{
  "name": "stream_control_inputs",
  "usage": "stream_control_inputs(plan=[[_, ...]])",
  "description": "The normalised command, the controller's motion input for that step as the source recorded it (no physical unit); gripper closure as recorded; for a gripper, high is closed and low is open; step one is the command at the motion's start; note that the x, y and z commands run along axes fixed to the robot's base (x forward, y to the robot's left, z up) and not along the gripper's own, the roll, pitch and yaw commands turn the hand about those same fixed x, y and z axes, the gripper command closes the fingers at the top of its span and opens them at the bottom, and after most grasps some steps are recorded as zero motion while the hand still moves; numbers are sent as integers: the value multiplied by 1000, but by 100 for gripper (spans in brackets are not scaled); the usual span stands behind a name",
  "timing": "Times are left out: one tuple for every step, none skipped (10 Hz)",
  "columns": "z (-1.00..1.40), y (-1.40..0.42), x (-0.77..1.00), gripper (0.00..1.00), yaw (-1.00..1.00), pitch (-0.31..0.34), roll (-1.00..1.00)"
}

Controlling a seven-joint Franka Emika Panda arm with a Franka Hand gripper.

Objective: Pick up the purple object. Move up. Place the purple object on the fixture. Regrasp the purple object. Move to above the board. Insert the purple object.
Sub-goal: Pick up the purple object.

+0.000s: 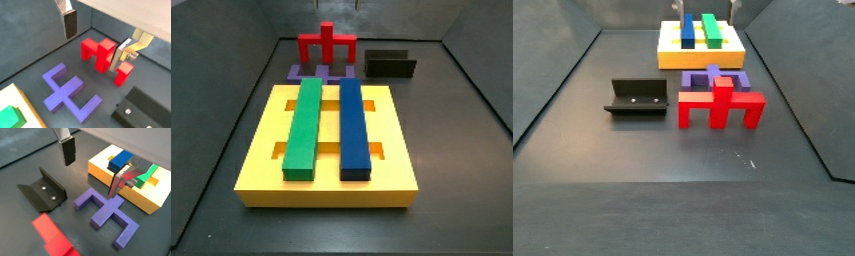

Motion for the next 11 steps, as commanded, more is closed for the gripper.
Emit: stream_control_inputs(plan=[[-614, -474, -163, 0, 0, -140, 0], [-566, -500, -106, 0, 0, -121, 0], [-540, -569, -86, 0, 0, -114, 0], [-586, -514, -86, 0, 0, -106, 0], [-651, -451, -63, 0, 23, -99, 0], [-626, -403, -80, 0, 100, -101, 24], [-454, -277, -137, 0, 131, -77, 109], [-486, -194, -114, 0, 3, -59, 124], [-477, -103, -120, 0, 0, -43, 141], [-377, -34, -111, 0, 0, -11, 137], [-263, -17, -86, 0, 9, -31, 71]])
